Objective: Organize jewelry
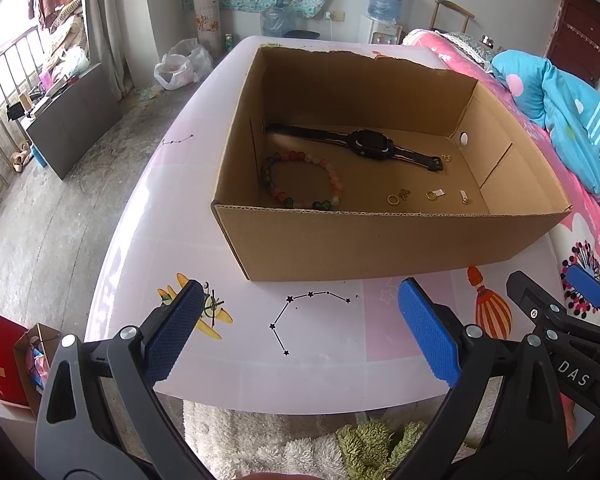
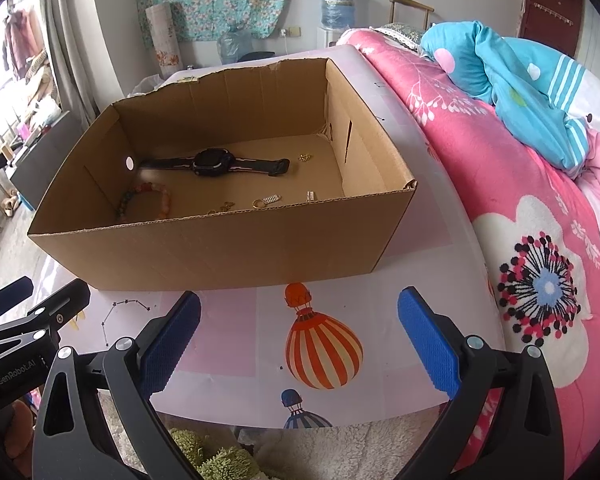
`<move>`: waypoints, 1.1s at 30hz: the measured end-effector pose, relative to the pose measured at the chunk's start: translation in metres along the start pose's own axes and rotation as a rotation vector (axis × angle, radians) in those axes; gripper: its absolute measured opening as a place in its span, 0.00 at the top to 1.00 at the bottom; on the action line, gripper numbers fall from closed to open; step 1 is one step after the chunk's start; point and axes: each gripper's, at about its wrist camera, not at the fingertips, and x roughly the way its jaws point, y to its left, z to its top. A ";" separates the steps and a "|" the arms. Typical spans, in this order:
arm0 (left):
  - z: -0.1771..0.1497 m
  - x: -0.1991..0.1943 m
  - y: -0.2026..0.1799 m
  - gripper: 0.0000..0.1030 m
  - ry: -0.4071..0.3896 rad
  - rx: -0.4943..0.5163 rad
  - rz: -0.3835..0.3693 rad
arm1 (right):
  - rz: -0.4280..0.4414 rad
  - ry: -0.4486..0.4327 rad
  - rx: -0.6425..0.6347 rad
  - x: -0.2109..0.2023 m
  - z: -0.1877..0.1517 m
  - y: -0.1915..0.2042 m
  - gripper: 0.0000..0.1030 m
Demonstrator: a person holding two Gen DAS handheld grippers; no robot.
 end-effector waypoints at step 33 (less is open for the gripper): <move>-0.002 0.001 -0.002 0.09 0.010 -0.004 0.000 | -0.002 0.007 0.002 0.000 0.001 -0.002 0.07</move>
